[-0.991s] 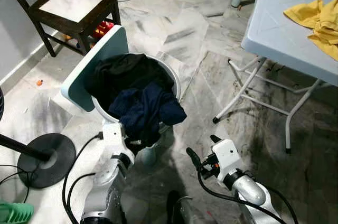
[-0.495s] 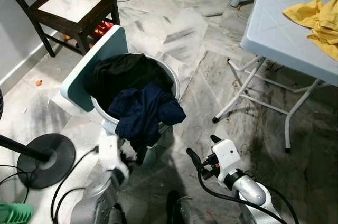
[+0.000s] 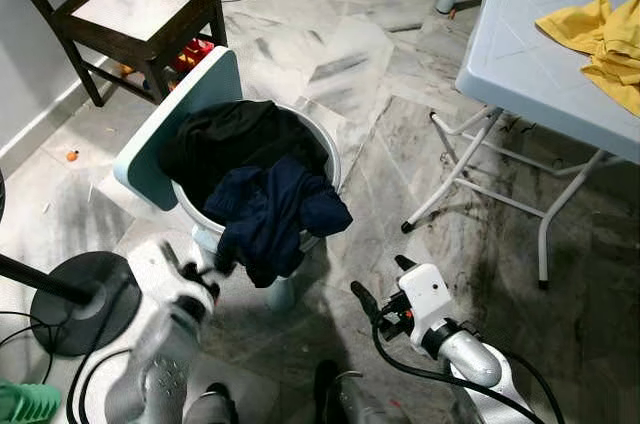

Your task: Hang hanger

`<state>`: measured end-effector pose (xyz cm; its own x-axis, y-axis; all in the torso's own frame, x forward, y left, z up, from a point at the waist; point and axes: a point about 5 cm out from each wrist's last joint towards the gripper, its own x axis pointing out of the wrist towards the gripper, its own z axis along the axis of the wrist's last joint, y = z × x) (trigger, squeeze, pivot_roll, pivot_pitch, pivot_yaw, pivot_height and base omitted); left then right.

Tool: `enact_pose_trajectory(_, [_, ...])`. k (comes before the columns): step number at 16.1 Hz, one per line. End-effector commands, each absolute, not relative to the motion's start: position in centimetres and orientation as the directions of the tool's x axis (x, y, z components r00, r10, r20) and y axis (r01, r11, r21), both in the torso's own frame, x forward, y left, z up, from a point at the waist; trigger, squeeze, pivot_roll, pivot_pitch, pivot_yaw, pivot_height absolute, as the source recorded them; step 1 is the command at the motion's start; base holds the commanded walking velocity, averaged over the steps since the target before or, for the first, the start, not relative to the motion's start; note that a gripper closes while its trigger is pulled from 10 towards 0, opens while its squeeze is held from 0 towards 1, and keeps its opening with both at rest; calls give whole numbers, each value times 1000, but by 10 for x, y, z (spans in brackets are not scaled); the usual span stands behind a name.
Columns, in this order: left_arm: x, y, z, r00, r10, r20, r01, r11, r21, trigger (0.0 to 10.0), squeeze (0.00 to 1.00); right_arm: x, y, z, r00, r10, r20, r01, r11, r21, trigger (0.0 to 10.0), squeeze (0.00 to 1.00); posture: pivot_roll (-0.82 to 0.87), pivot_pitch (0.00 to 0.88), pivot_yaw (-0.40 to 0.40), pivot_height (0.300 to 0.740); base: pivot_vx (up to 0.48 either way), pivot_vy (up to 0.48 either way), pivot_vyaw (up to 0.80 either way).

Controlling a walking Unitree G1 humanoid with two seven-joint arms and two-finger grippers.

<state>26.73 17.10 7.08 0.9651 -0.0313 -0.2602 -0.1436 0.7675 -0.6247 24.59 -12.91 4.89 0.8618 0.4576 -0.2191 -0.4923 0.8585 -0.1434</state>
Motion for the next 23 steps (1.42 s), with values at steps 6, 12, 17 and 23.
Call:
enact_pose_trajectory(6, [291, 128, 76, 962, -82, -259, -167, 573, -802, 10000, 0, 242, -130, 40, 855, 453, -251, -495, 859, -134, 10000, 0, -86, 264, -133, 740, 0, 0, 0])
enact_pose_trajectory(12, [290, 118, 73, 941, -93, -326, -243, 485, -840, 10000, 0, 239, -131, 39, 861, 444, -248, -485, 864, -134, 10000, 0, -98, 268, -121, 740, 0, 0, 0])
enact_pose_trajectory(17, [264, 139, 53, 914, -44, -404, -298, 603, -740, 10000, 0, 239, -130, 38, 855, 452, -254, -493, 860, -131, 10000, 0, -81, 279, -129, 740, 0, 0, 0])
enact_pose_trajectory(23, [240, 153, 28, 853, -111, -510, -338, 627, -702, 10000, 0, 239, -122, 36, 838, 480, -259, -521, 845, -120, 10000, 0, -51, 287, -138, 740, 0, 0, 0])
